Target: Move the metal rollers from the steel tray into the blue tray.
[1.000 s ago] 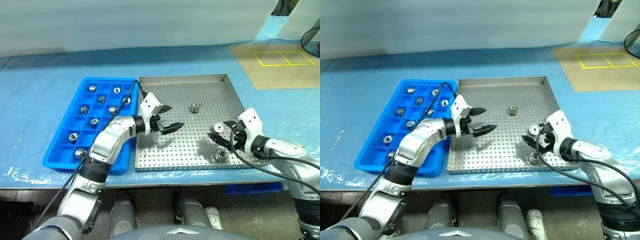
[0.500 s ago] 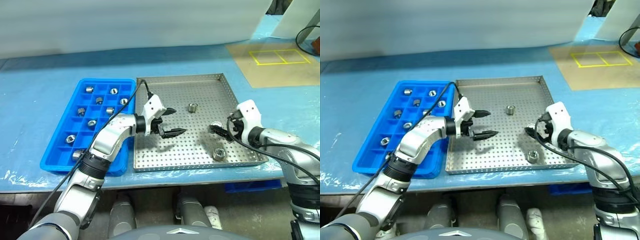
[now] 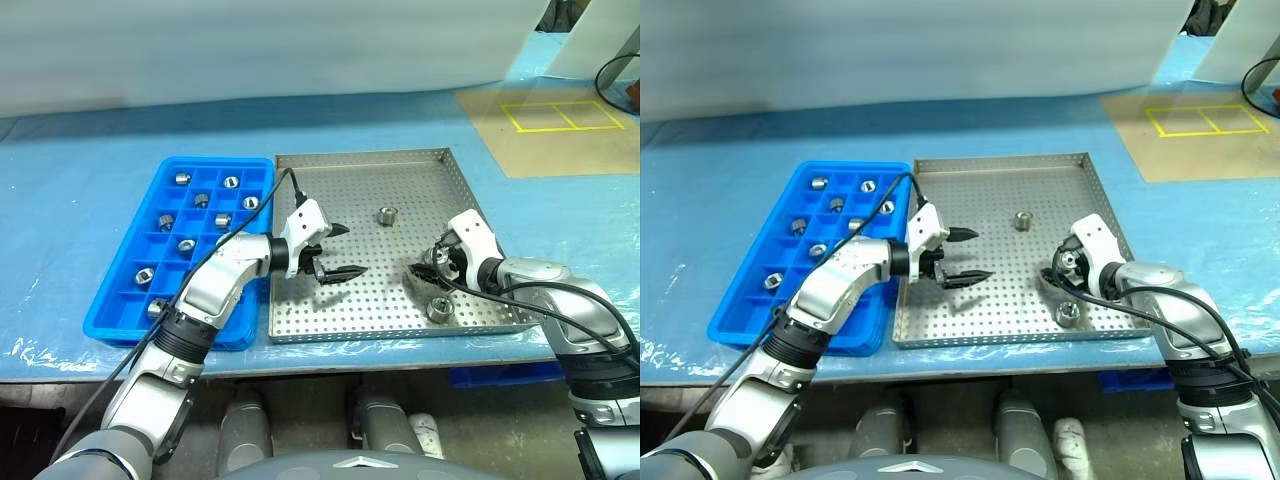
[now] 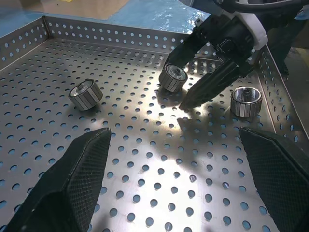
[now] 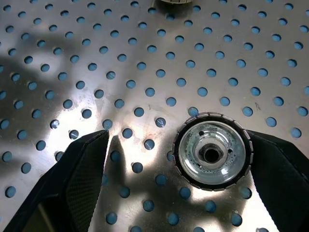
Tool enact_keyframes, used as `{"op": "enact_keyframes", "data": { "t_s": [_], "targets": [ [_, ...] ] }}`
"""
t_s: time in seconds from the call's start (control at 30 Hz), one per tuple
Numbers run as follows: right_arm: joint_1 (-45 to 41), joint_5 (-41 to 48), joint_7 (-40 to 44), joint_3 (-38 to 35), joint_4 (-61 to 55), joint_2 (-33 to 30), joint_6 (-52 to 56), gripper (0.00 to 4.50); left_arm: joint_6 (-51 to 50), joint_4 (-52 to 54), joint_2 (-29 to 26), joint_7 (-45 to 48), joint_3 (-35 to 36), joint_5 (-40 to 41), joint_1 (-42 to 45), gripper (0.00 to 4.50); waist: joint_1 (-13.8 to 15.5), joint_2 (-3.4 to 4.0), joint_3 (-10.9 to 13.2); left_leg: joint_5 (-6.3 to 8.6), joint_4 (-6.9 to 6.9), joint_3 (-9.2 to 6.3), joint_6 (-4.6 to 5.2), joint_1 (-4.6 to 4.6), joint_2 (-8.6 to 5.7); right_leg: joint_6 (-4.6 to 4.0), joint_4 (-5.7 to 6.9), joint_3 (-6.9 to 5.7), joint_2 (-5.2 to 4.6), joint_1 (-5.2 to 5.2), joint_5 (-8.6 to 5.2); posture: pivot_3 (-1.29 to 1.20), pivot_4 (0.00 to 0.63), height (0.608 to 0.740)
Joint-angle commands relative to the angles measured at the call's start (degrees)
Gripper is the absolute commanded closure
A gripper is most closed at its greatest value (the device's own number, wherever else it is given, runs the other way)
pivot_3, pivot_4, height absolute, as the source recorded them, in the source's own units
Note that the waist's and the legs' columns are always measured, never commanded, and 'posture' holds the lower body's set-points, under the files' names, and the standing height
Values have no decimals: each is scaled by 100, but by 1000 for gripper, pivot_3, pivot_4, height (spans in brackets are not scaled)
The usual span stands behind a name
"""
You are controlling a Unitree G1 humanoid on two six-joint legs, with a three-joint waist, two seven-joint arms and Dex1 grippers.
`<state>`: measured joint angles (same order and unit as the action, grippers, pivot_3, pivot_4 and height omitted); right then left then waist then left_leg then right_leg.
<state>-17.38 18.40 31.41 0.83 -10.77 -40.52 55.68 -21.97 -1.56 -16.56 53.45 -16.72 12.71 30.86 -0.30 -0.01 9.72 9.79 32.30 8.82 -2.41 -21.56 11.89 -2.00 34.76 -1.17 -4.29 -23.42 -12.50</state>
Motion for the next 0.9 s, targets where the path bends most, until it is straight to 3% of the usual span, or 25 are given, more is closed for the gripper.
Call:
{"op": "enact_keyframes", "data": {
  "t_s": [0.03, 0.17, 0.23, 0.67, 0.9],
  "targets": [
    [-54, -137, 29, -4, -34, -44, -241, 950, 106, 282, -1, 33, -7, 46, -9, 0, -2, 0, 0, 0, 0, 0, 0, 0, 0, 0, 0, 0, 0, 0, 0, -260, 150, 740],
    [-80, -171, -16, -104, 24, 46, -356, 2404, 40, 371, -60, 55, 48, 93, -11, 0, -2, 0, 0, 0, 0, 0, 0, 0, 1, 0, 0, 0, 0, 0, 0, -257, 150, 740],
    [-105, -210, -5, -89, 64, 45, -437, 2822, 93, 381, -145, 72, 5, 12, -50, 0, -3, 0, 0, 0, 0, 0, 1, 0, 0, 0, 0, 0, 0, 0, 0, -257, 150, 740],
    [-1171, -194, 463, 280, 324, 721, -1310, 2822, -642, 1721, -753, -347, 496, 326, -827, 0, -16, 3, 1, -1, -3, 1, -2, 2, 2, -1, 4, -2, 0, -1, 0, -120, 150, 740],
    [-1790, -212, 1009, 712, 691, 1130, -1498, 2822, -1088, 2494, -854, -1043, 893, 396, -1411, 0, 192, 5, 2, -1, -5, -2, -3, -1, 5, -2, 3, -10, 0, -3, -1, 12, 150, 740]
  ]
}}
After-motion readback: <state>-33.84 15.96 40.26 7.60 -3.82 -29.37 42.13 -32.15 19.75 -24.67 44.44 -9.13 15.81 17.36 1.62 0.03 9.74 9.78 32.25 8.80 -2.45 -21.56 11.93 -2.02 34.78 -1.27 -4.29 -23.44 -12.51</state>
